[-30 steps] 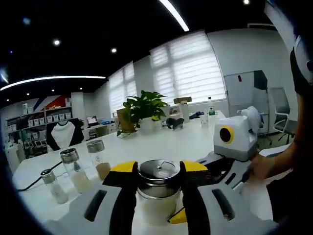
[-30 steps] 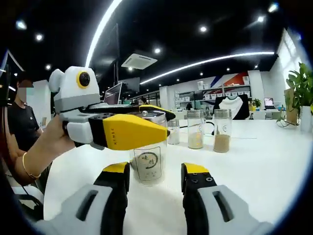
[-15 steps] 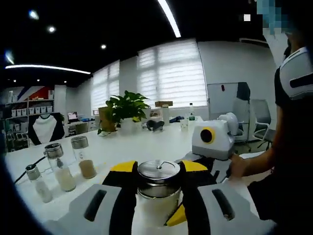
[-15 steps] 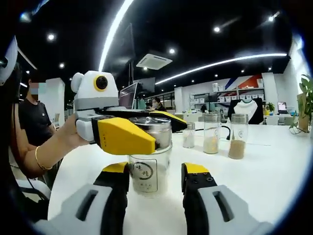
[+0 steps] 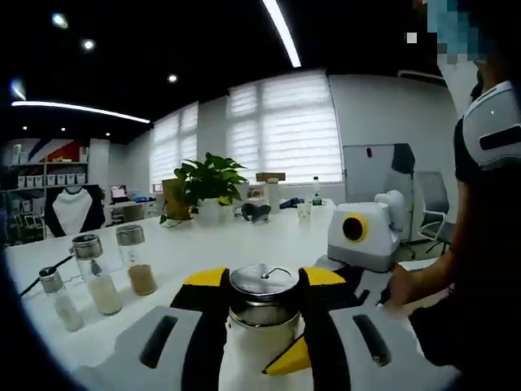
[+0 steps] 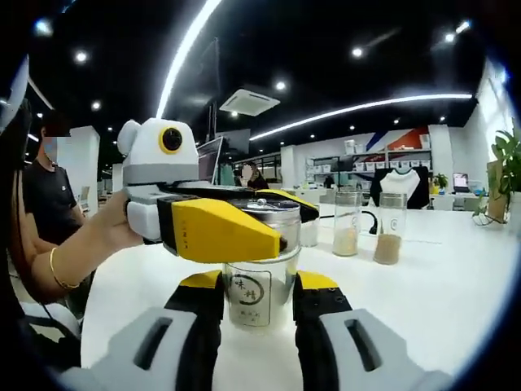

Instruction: Rotate the seasoning bottle until the label or dispensing opening points toward the visible target arrow and the bottle remains upright within the marked orientation range

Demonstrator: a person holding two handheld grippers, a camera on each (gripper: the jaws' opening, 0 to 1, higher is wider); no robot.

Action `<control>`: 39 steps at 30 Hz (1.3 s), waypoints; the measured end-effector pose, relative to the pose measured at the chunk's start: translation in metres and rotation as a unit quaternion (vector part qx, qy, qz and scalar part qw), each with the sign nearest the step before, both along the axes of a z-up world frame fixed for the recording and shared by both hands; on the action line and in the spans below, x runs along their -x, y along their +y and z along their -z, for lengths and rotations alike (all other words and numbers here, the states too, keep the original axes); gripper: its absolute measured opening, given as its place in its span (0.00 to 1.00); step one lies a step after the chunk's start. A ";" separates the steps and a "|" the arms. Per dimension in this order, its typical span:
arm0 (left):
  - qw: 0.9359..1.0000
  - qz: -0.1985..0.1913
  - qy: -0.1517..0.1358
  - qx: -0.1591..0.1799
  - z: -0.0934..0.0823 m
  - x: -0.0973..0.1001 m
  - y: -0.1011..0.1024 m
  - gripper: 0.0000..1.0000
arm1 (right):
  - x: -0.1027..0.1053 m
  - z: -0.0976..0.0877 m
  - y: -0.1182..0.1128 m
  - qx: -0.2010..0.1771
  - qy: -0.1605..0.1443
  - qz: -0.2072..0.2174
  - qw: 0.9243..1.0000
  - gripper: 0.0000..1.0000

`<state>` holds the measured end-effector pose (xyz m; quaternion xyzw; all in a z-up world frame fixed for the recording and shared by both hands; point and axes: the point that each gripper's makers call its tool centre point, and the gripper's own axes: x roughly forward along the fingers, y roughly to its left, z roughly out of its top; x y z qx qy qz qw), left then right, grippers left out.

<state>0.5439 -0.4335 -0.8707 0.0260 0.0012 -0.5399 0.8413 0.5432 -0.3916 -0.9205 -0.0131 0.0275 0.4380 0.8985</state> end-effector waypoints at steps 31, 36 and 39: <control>0.984 -0.175 0.029 0.014 0.013 -0.007 0.007 0.48 | -0.007 0.011 0.001 -0.014 0.023 0.053 0.998 0.30; 0.975 -0.220 0.018 -0.032 0.025 -0.009 0.007 0.48 | -0.007 0.013 0.000 -0.009 0.021 0.062 0.998 0.30; 0.971 -0.238 0.009 -0.026 0.021 -0.009 0.009 0.45 | -0.006 0.012 0.000 -0.014 0.022 0.061 0.998 0.30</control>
